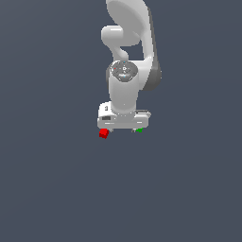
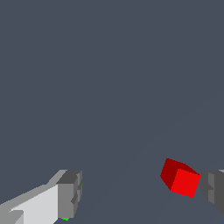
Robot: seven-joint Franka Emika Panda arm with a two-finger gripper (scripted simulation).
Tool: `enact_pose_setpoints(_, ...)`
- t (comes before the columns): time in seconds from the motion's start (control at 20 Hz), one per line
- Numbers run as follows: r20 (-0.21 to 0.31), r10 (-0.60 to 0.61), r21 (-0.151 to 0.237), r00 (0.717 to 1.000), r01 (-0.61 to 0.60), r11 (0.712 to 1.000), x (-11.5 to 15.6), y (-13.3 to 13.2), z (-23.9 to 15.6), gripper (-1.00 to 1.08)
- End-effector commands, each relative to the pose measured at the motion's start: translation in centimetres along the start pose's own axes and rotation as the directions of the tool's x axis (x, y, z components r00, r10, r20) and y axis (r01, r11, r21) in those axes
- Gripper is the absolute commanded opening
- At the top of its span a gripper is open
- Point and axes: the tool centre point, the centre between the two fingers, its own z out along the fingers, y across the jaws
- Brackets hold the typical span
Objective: Stack the red cube on top of the green cube.
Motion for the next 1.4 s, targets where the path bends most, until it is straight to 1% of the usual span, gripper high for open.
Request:
enact_pose_setpoints(0.0, 0.000, 0.000, 0.000, 1.000, 0.000, 1.000, 0.0, 0.0, 0.0, 1.00)
enact_pose_setpoints(0.3, -0.002, 0.026, 0.000, 1.000, -0.026, 1.000, -0.5, 0.9, 0.7, 1.00)
enact_pose_setpoints(0.6, -0.009, 0.102, 0.002, 0.995, -0.102, 0.995, -2.0, 3.6, 2.8, 1.00)
enact_pose_setpoints(1.0, -0.020, 0.243, 0.007, 0.970, -0.243, 0.970, -5.5, 8.2, 6.8, 1.00)
enact_pose_setpoints(1.35, -0.025, 0.305, 0.010, 0.952, -0.304, 0.952, -7.2, 10.1, 8.6, 1.00)
